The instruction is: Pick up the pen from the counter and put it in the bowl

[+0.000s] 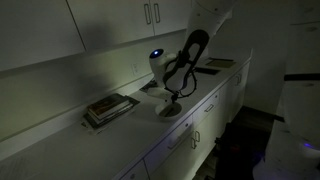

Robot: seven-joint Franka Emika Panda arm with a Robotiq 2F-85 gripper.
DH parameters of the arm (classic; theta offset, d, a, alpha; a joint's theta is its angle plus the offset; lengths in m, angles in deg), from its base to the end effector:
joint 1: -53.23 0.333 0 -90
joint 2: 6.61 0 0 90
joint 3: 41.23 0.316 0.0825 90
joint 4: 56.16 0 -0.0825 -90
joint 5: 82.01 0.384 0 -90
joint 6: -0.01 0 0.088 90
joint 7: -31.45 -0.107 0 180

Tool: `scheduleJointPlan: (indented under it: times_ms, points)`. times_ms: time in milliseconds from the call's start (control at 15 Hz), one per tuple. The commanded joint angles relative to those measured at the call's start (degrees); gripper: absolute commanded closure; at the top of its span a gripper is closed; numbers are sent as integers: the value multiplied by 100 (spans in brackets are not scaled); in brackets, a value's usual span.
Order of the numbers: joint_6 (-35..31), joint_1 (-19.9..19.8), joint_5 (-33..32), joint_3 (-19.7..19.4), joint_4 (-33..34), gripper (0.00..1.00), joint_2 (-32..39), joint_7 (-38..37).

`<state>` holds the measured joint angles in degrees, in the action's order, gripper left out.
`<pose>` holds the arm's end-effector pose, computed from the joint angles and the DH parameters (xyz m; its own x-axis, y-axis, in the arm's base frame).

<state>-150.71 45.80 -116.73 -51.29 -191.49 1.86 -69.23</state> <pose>0.4984 -0.1430 0.2749 0.0107 -0.9371 0.3489 -0.9955 -0.0427 -0.0840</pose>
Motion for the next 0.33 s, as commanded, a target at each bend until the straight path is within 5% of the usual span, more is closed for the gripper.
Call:
scheduleJointPlan:
  times_ms: [0,133,267]
  points:
    - [239,234,2,-127,-102,16,-382,-16]
    - [277,190,371,-8,-259,1,-657,412]
    - [369,173,743,94,-401,0,-894,846]
